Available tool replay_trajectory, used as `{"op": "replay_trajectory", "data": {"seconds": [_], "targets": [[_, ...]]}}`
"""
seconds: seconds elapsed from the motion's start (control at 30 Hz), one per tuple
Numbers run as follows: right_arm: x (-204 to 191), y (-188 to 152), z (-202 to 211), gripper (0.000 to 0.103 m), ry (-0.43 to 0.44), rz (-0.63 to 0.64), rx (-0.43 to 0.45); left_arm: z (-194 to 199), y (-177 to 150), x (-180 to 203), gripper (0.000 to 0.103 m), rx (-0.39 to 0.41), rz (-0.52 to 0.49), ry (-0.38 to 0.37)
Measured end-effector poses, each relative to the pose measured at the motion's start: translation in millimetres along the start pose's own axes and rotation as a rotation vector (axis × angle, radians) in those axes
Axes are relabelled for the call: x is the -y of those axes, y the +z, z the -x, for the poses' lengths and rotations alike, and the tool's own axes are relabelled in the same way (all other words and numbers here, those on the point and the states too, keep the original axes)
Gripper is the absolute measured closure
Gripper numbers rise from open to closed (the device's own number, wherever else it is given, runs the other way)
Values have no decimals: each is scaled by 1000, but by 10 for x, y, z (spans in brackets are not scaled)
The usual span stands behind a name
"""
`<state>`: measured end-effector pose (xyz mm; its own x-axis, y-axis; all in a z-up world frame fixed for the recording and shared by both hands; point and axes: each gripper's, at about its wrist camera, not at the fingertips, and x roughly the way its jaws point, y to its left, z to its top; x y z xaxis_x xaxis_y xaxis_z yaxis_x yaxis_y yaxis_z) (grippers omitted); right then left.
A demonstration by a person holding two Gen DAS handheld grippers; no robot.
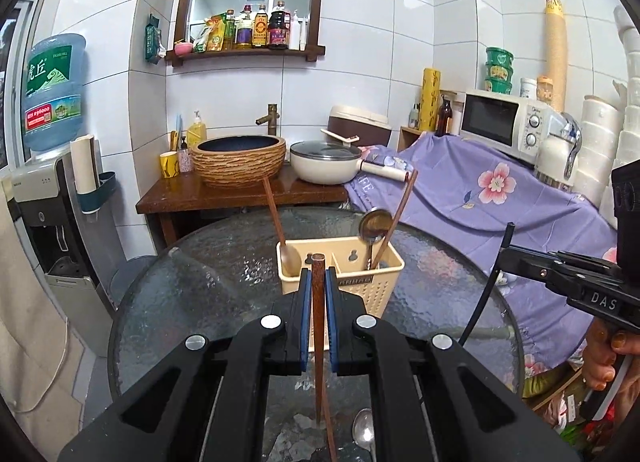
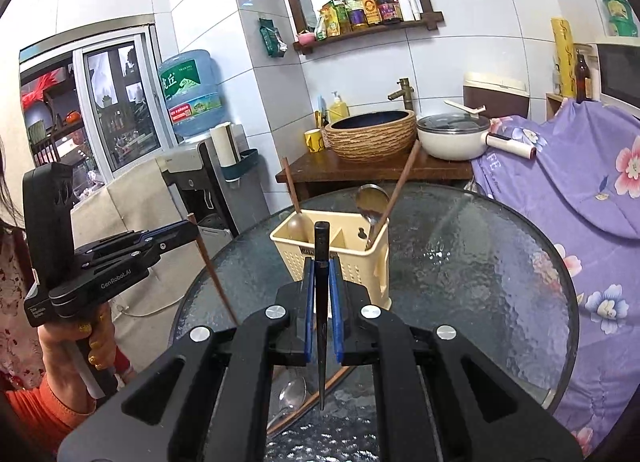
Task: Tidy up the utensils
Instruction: 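Lift both chopsticks and carry them over the beige holder, then lower both chopsticks into the holder and open both tools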
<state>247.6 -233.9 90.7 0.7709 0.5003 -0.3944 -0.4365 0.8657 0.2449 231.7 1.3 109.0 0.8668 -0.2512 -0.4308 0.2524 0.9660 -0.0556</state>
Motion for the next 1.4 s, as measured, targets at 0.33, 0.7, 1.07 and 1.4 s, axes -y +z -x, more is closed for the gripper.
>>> {"op": "replay_trajectory", "data": {"seconds": [0.33, 0.7, 1.07, 1.4], "targets": [[-133, 830, 45, 95, 13, 12, 73, 171, 770, 86, 96, 89, -10, -56], [-278, 1721, -114, 95, -99, 64, 189, 189, 1643, 245, 96, 227, -33, 0], [-67, 1205, -914, 95, -166, 53, 94, -719, 1281, 46, 96, 113, 39, 45], [156, 825, -1265, 95, -167, -20, 3, -1223, 812, -203, 96, -5, 99, 56]]}}
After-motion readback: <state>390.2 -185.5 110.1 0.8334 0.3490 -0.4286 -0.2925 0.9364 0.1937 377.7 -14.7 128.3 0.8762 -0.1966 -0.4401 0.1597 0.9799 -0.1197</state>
